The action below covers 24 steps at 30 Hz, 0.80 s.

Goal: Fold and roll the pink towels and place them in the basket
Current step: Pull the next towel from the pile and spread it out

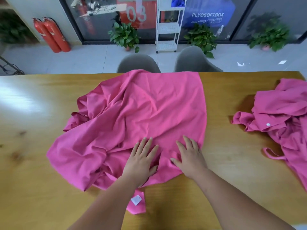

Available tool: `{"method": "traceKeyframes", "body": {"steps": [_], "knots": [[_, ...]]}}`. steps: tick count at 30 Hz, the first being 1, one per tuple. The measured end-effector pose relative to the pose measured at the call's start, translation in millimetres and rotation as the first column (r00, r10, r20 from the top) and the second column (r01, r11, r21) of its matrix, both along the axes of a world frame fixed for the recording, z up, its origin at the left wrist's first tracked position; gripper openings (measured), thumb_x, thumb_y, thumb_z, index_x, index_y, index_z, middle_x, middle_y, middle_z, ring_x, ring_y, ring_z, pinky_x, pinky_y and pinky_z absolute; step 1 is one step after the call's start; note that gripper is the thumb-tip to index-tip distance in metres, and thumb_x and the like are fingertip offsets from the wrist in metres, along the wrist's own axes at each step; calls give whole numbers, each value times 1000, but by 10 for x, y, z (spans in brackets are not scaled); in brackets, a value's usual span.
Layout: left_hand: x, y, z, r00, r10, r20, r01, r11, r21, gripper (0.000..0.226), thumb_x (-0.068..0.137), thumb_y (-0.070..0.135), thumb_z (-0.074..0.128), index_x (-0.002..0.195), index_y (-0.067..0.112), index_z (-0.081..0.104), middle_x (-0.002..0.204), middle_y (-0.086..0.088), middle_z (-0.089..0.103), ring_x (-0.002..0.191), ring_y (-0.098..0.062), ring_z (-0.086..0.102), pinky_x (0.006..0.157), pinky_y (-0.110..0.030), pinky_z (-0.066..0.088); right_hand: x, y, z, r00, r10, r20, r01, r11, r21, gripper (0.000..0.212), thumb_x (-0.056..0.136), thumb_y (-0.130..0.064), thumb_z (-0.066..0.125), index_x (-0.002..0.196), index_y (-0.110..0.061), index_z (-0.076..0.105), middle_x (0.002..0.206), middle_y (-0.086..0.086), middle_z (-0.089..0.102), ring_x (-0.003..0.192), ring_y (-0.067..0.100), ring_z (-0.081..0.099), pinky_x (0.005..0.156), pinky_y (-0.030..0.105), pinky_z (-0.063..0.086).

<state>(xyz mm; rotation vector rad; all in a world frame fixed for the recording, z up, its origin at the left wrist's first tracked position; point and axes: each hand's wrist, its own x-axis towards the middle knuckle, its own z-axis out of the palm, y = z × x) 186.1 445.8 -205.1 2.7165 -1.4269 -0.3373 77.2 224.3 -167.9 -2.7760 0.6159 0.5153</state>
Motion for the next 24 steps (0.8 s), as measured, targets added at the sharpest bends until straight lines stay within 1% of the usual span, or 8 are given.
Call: {"method": "traceKeyframes", "body": {"steps": [3, 7, 9, 12, 14, 16, 20, 24], "knots": [[-212, 170, 25, 999, -42, -20, 42, 999, 0, 81, 91, 62, 50, 163, 28, 35, 175, -7, 16, 163, -30, 3, 131, -52, 13, -185, 158, 69, 1000, -3, 31, 3, 1000, -2, 73, 97, -60, 59, 160, -28, 38, 160, 2, 36, 148, 25, 32, 122, 43, 34], [-494, 390, 13, 996, -53, -71, 57, 997, 54, 82, 94, 71, 40, 164, 28, 32, 176, -5, 12, 163, -28, 3, 131, -52, 10, -462, 319, 148, 1000, -20, 20, 20, 1000, 22, 67, 102, -40, 62, 162, -27, 33, 146, -3, 58, 134, 21, 53, 111, 39, 44], [-620, 486, 41, 996, -55, -68, 61, 994, 90, 83, 96, 72, 37, 166, 28, 26, 177, -4, 5, 163, -27, -4, 132, -49, 2, -628, 344, 175, 1000, 6, 24, -5, 1000, -13, 60, 103, -34, 62, 158, -27, 40, 141, -5, 62, 131, 21, 54, 110, 38, 44], [-778, 556, 138, 995, -60, -76, 68, 991, 116, 82, 100, 75, 31, 167, 28, 22, 177, -3, -2, 163, -27, -11, 132, -47, -4, -880, 302, 252, 998, 59, 36, -57, 996, -73, 33, 103, -31, 59, 136, -35, 60, 128, -12, 63, 127, 17, 51, 105, 36, 42], [-875, 569, 210, 993, -49, -103, 63, 989, 134, 82, 101, 76, 28, 168, 29, 20, 177, -2, -4, 163, -26, -12, 131, -49, -3, -1020, 241, 322, 996, 80, 31, -77, 992, -98, 22, 103, -33, 59, 124, -38, 62, 120, -16, 62, 123, 14, 49, 102, 36, 40], [-972, 573, 279, 991, -39, -126, 59, 986, 158, 82, 101, 76, 31, 167, 30, 20, 177, 0, -3, 163, -25, -11, 131, -50, 0, -1136, 170, 382, 996, 84, 41, -80, 992, -101, 21, 102, -35, 62, 123, -37, 59, 122, -17, 63, 123, 14, 49, 102, 37, 41], [-1137, 495, 404, 993, -33, -115, 53, 982, 182, 63, 106, 58, 41, 164, 39, 25, 177, 3, 6, 163, -25, 0, 129, -56, 12, -1307, 14, 480, 991, 130, 33, -127, 988, -84, 46, 102, -37, 63, 147, -32, 51, 132, -10, 64, 128, 18, 48, 105, 39, 42], [-1365, 316, 470, 997, 44, -71, -36, 994, 107, 39, 107, 35, 50, 144, 43, 55, 161, 2, 44, 152, -30, 37, 113, -57, 41, -1505, -241, 588, 973, 231, -11, -230, 960, -158, 15, 103, -35, 61, 117, -35, 65, 110, -15, 65, 115, 16, 50, 95, 36, 41]]}}
